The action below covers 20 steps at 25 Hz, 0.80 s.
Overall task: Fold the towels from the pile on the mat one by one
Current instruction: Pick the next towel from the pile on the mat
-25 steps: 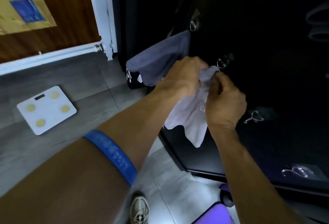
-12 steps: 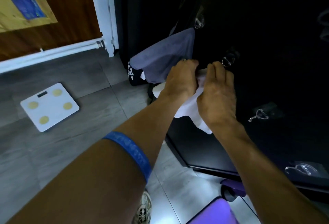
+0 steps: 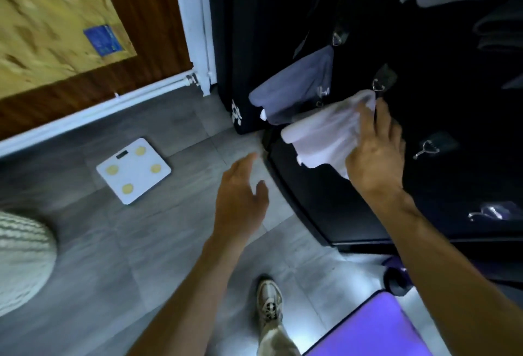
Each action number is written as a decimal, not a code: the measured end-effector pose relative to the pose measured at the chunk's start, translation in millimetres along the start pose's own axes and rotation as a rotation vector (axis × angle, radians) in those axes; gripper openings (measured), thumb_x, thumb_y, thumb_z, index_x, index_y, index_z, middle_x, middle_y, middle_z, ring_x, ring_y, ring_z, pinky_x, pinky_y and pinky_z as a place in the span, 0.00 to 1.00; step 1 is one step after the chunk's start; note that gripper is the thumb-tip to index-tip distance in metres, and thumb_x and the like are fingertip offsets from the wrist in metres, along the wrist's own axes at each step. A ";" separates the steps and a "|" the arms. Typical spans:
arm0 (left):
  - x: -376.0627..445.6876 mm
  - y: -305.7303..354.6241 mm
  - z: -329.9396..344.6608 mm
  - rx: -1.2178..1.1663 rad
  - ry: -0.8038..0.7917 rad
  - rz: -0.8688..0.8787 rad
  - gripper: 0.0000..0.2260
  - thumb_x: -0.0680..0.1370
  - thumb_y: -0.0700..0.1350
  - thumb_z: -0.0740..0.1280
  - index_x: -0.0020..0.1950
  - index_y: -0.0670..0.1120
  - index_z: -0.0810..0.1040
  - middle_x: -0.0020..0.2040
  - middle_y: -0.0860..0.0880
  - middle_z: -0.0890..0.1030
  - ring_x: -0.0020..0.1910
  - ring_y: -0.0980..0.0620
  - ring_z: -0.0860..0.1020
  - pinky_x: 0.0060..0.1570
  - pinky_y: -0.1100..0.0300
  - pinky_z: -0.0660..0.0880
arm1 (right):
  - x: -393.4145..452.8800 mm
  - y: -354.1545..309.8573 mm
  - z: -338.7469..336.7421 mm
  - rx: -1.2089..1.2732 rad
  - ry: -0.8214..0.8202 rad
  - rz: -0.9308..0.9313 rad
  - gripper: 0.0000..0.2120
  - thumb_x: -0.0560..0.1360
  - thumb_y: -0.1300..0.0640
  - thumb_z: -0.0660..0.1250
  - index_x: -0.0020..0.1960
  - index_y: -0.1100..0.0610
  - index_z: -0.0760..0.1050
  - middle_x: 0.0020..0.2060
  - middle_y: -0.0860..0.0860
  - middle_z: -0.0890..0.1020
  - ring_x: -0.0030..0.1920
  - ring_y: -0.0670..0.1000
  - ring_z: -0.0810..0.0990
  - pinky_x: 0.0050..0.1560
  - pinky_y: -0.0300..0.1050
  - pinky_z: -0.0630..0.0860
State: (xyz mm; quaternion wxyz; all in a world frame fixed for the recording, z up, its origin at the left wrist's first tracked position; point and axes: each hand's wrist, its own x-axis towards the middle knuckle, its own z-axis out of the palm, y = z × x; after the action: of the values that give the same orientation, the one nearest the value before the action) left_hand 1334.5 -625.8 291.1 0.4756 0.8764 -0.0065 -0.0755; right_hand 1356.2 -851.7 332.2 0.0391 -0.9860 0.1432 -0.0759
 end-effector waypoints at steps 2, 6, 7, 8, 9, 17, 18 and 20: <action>-53.4 -12.9 -42.6 -0.018 -0.009 -0.084 0.24 0.77 0.39 0.66 0.73 0.48 0.69 0.70 0.49 0.73 0.69 0.49 0.70 0.68 0.60 0.65 | -70.9 -13.5 -14.5 0.049 -0.002 0.019 0.35 0.68 0.69 0.60 0.74 0.58 0.63 0.75 0.62 0.62 0.64 0.69 0.69 0.59 0.66 0.72; -153.2 -25.7 -114.6 0.045 -0.028 -0.183 0.24 0.75 0.45 0.65 0.71 0.47 0.72 0.69 0.47 0.74 0.69 0.49 0.71 0.69 0.58 0.66 | -238.9 -41.7 -36.5 0.177 -0.241 0.023 0.34 0.66 0.60 0.49 0.71 0.59 0.70 0.73 0.63 0.65 0.63 0.69 0.71 0.62 0.62 0.72; -179.1 -28.0 -130.8 0.059 -0.037 -0.188 0.24 0.74 0.45 0.65 0.71 0.47 0.72 0.69 0.47 0.75 0.69 0.49 0.72 0.69 0.56 0.67 | -280.7 -49.7 -44.1 0.207 -0.306 0.012 0.32 0.66 0.60 0.50 0.69 0.60 0.72 0.73 0.64 0.66 0.64 0.69 0.72 0.63 0.62 0.72; -204.0 -31.8 -143.9 0.066 -0.057 -0.198 0.24 0.75 0.44 0.65 0.72 0.47 0.71 0.69 0.47 0.74 0.69 0.49 0.71 0.69 0.55 0.68 | -319.6 -57.1 -53.2 0.228 -0.360 -0.012 0.31 0.67 0.60 0.51 0.68 0.60 0.73 0.72 0.64 0.67 0.63 0.69 0.73 0.63 0.61 0.72; -229.5 -35.1 -154.8 0.075 -0.077 -0.214 0.23 0.77 0.42 0.66 0.72 0.47 0.71 0.70 0.47 0.74 0.69 0.50 0.71 0.69 0.55 0.68 | -355.8 -64.0 -63.8 0.243 -0.401 -0.049 0.30 0.68 0.59 0.52 0.67 0.59 0.74 0.72 0.63 0.67 0.63 0.68 0.73 0.62 0.60 0.73; -421.2 -49.6 -125.4 0.005 0.024 -0.344 0.22 0.78 0.41 0.65 0.72 0.49 0.71 0.68 0.50 0.75 0.67 0.54 0.72 0.67 0.59 0.68 | -498.5 -26.6 -102.9 0.386 -0.621 -0.174 0.23 0.75 0.63 0.64 0.69 0.51 0.73 0.76 0.53 0.63 0.68 0.60 0.69 0.63 0.49 0.71; -447.8 -46.9 -108.0 -0.006 0.024 -0.338 0.22 0.78 0.41 0.65 0.71 0.50 0.71 0.68 0.51 0.75 0.68 0.55 0.72 0.67 0.61 0.67 | -515.4 -8.8 -106.6 0.399 -0.626 -0.189 0.23 0.76 0.63 0.64 0.70 0.51 0.73 0.76 0.52 0.63 0.69 0.59 0.69 0.63 0.49 0.71; -506.2 -31.7 -70.7 -0.006 0.055 -0.323 0.21 0.78 0.40 0.65 0.71 0.51 0.72 0.67 0.50 0.76 0.66 0.55 0.73 0.63 0.65 0.66 | -560.5 33.3 -121.3 0.448 -0.612 -0.243 0.22 0.76 0.61 0.64 0.69 0.51 0.73 0.75 0.52 0.64 0.69 0.58 0.69 0.63 0.48 0.72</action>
State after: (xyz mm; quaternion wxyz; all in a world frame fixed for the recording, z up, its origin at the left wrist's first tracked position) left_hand 842.0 -507.4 366.4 0.4600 0.8663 0.1476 -0.1268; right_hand 796.3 -728.7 370.9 0.2848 -0.9399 -0.0127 0.1879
